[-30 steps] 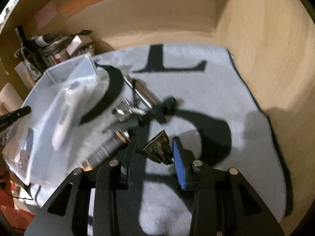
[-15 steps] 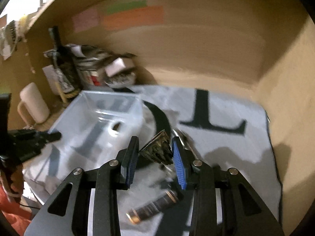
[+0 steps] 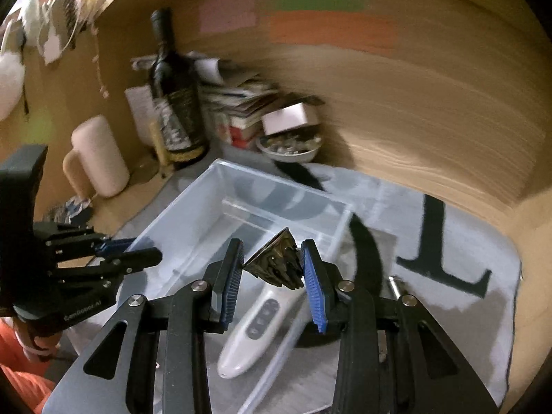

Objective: Organize rigid objects
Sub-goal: 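Carry the clipper head into the clear box and open the right gripper, then move the right gripper to the black-and-gold battery and grasp it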

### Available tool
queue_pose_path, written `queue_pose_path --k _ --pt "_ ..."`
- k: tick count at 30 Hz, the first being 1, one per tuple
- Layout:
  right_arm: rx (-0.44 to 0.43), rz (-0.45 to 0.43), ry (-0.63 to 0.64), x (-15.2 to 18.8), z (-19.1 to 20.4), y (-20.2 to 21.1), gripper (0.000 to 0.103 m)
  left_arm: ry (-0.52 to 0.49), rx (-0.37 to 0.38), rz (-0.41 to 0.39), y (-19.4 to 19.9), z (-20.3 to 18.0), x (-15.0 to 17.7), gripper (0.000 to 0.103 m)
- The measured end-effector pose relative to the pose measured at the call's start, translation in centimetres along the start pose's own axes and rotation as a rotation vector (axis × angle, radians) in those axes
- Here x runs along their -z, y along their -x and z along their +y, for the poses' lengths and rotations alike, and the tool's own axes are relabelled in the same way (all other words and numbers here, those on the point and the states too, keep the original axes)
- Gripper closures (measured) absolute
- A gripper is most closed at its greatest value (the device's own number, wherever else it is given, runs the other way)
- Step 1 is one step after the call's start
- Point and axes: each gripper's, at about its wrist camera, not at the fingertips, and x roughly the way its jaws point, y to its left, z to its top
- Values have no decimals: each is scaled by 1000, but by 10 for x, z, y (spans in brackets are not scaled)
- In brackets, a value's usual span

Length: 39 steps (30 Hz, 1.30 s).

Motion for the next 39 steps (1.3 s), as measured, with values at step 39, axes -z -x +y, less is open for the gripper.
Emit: queue_pose_path --k 39 --pt "224 27 -111 39 -31 37 51 -7 12 -6 0 0 1 91"
